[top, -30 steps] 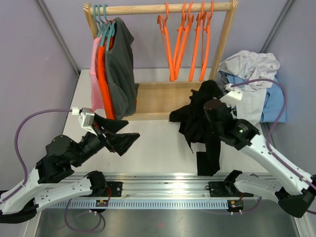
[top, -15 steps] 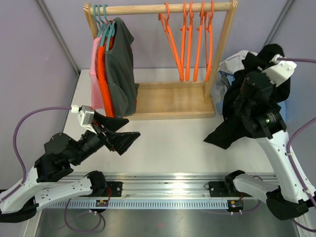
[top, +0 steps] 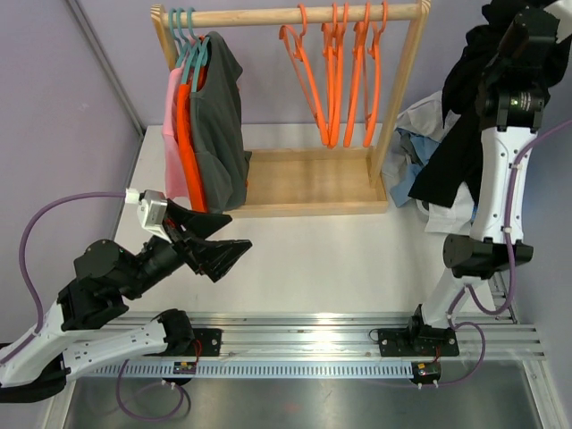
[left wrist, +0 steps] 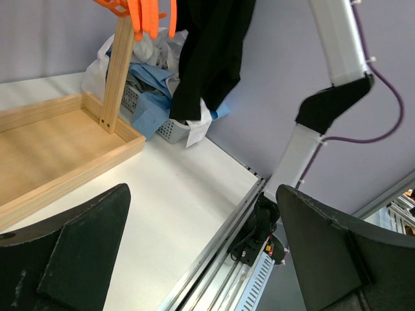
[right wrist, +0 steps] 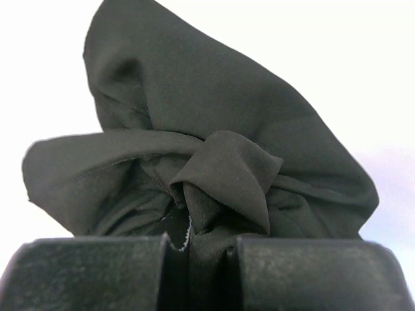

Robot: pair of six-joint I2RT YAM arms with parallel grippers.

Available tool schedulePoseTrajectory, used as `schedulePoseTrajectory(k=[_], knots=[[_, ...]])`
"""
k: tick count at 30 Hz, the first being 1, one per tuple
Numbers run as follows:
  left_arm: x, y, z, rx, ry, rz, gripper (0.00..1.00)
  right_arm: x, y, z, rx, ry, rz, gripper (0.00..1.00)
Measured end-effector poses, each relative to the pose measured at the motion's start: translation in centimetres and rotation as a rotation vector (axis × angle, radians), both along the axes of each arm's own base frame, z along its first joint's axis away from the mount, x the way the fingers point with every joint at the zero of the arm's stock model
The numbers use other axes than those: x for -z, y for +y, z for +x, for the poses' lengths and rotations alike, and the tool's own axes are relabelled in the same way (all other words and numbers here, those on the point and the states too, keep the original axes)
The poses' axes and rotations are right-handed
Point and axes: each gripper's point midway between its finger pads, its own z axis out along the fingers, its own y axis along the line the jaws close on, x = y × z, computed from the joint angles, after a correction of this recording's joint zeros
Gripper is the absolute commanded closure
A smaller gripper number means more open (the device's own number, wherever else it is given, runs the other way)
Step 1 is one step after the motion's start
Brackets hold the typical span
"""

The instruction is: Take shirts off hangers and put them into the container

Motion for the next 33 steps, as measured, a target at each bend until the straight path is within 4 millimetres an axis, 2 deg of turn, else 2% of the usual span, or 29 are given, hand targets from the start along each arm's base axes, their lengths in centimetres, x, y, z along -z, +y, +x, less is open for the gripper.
schedulePoseTrajectory(k=[3,6,10,13,15,17,20,22,23,25,27,28,29,30,31,33], knots=[[-0.6,0.4,-0.2,-0.002,-0.007,-0.006,0.01,-2.2,1.0,3.0,-0.101,-0.074,-0.046,1.00],[-0.8,0.7,-0.1,-0.012,-0.007,-0.008,0.01,-5.3,1.8,4.2,-0.168,-0.192,-0.110,1.00],[-0.4,0.8,0.1,-0.026,0.002,0.006,0.01,-10.2,1.8,3.0,-0.184,-0.369,-0.193,1.00],[-0.3,0.9,0.2,-0.032,0.004,0.009,0.01,-12.3,1.0,2.1,-0.158,-0.465,-0.226,1.00],[-0.3,0.9,0.2,-0.035,0.006,0.012,0.01,-11.7,0.2,2.7,-0.139,-0.467,-0.232,1.00],[-0.2,0.9,0.3,-0.038,0.007,0.013,0.01,-9.4,-0.9,4.3,-0.122,-0.424,-0.224,1.00],[-0.1,0.9,0.4,-0.044,0.009,0.014,0.01,-2.5,-3.1,9.4,-0.098,-0.276,-0.176,1.00],[0.0,0.9,0.5,-0.050,0.011,0.017,0.01,4.7,-4.7,13.6,-0.095,-0.125,-0.115,1.00],[0.1,0.9,0.6,-0.053,0.012,0.019,0.01,9.0,-5.5,15.4,-0.093,-0.035,-0.077,1.00],[0.4,0.8,0.7,-0.057,0.015,0.024,0.01,17.9,-6.3,17.6,-0.088,0.148,0.006,1.00],[0.6,0.8,0.8,-0.058,0.018,0.028,0.01,27.9,-6.5,17.7,-0.079,0.350,0.112,1.00],[0.7,0.7,0.8,-0.058,0.019,0.030,0.01,32.5,-6.3,16.8,-0.070,0.445,0.171,1.00],[0.7,0.7,0.8,-0.058,0.020,0.032,0.01,36.3,-5.9,15.8,-0.061,0.519,0.223,1.00],[0.8,0.6,0.9,-0.058,0.021,0.035,0.01,39.2,-5.6,14.9,-0.049,0.562,0.270,1.00],[0.9,0.5,0.9,-0.058,0.023,0.039,0.01,41.0,-5.3,14.3,-0.038,0.576,0.307,1.00],[1.1,0.3,1.0,-0.058,0.026,0.047,0.01,41.9,-4.9,13.6,-0.022,0.559,0.358,1.00]])
